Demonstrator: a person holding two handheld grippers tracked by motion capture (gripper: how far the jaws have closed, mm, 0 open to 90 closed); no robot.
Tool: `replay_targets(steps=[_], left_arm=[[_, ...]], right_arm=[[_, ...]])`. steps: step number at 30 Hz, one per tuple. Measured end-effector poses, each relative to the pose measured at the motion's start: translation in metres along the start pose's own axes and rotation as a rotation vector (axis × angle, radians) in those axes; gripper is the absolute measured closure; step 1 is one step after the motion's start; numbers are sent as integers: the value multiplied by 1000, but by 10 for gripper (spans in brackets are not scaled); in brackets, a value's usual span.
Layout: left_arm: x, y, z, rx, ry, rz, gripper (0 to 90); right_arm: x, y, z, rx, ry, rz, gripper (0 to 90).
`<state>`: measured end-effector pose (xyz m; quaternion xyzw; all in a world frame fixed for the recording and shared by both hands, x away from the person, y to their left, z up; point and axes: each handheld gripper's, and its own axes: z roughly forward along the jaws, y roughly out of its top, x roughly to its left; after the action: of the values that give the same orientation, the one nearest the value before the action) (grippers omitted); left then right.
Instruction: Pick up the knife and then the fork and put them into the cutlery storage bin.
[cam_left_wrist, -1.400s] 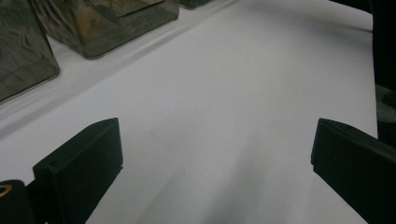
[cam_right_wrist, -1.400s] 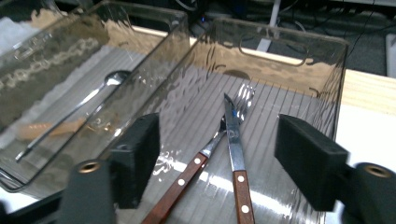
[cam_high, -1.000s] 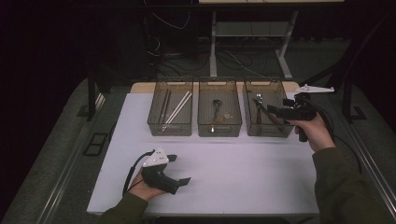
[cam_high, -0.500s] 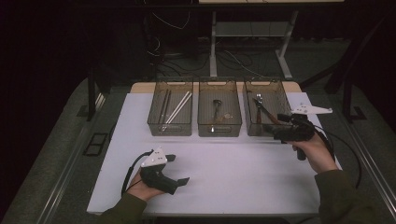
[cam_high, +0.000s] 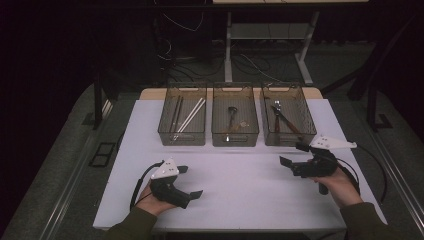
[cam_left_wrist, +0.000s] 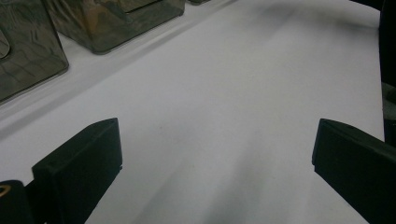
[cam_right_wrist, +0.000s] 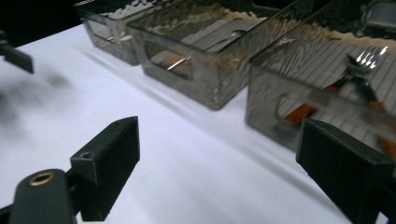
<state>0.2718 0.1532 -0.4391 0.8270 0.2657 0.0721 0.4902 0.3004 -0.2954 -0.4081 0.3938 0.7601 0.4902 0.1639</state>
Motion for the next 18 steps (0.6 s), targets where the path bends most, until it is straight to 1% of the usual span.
replay_targets(steps=[2, 6, 8, 11, 13, 16, 18], left_arm=[[0, 0, 0, 0, -1, -1, 2], [0, 0, 0, 0, -1, -2, 2], [0, 0, 0, 2, -1, -2, 1], [0, 0, 0, 0, 0, -2, 0], [0, 1, 0, -3, 2, 0, 0], [0, 1, 0, -1, 2, -1, 0], [0, 1, 0, 0, 3, -3, 0]], right_arm=[[4, -7, -3, 7, 17, -2, 136], [11, -19, -6, 8, 32, 3, 136], [14, -25, -7, 12, 41, -4, 136], [18, -33, -9, 2, 63, 17, 136], [21, -37, -9, 15, 71, 3, 136], [23, -42, -10, 26, 83, 3, 136], [24, -45, -10, 31, 82, 0, 135]])
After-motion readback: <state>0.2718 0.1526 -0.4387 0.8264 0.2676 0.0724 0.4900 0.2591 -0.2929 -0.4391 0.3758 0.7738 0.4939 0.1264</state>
